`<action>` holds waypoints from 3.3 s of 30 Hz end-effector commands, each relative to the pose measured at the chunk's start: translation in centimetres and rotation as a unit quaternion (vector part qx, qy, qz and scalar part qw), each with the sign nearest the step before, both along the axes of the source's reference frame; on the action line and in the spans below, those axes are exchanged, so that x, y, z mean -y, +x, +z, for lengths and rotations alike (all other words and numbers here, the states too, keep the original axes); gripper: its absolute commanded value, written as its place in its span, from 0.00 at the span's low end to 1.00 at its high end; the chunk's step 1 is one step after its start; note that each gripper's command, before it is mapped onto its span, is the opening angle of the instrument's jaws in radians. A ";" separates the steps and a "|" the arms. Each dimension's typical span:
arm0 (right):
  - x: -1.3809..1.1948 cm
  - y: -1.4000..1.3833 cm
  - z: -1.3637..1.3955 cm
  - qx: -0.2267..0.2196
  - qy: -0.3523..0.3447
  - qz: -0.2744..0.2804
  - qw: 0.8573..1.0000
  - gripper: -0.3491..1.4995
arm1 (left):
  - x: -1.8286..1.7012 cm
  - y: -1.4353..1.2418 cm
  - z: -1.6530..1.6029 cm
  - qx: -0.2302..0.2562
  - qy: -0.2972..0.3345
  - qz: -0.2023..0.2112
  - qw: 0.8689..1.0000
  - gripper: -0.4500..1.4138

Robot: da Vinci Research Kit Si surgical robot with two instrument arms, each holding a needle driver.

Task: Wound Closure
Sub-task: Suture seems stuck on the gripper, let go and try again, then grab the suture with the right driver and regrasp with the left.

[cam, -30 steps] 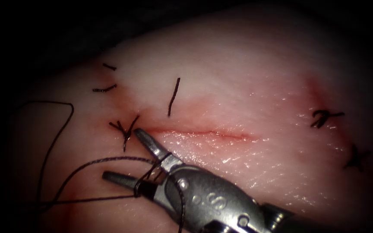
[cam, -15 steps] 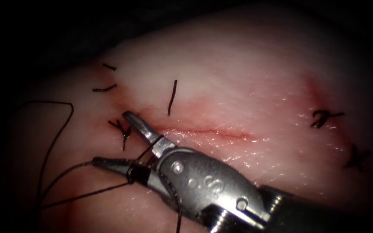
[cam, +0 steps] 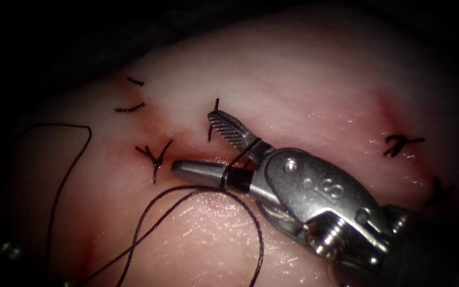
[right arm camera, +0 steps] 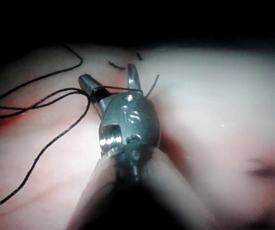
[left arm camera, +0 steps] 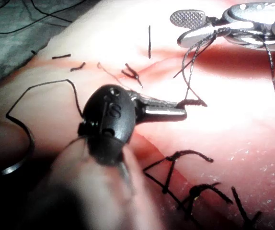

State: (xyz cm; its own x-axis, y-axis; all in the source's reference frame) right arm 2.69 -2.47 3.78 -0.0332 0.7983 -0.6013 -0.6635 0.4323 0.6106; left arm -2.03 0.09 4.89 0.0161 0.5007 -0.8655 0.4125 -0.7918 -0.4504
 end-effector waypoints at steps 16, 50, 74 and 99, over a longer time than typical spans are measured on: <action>0.00 0.05 -0.09 -0.027 -0.008 -0.011 1.000 0.74 | -1.07 0.19 1.13 -0.113 0.016 -0.089 0.989 0.00; -0.02 -0.21 0.20 0.061 -0.192 -0.194 0.960 0.43 | -0.89 1.01 -0.86 -0.013 0.042 -0.104 0.994 0.00; -0.16 -0.24 -0.57 -0.064 0.116 -0.152 0.979 0.83 | -0.84 0.73 -1.35 0.018 0.018 -0.120 0.992 0.00; -0.18 -0.10 -0.40 -0.062 0.123 -0.174 0.975 0.00 | -0.82 0.80 -1.34 0.000 0.016 -0.127 0.992 0.00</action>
State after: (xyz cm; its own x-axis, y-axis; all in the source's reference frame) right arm 2.47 -2.41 3.38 0.2114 0.8970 -0.3883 -0.4225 0.4421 0.7913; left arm -1.17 0.81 3.52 0.1402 0.5105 -0.8484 0.1980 -0.8540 -0.4811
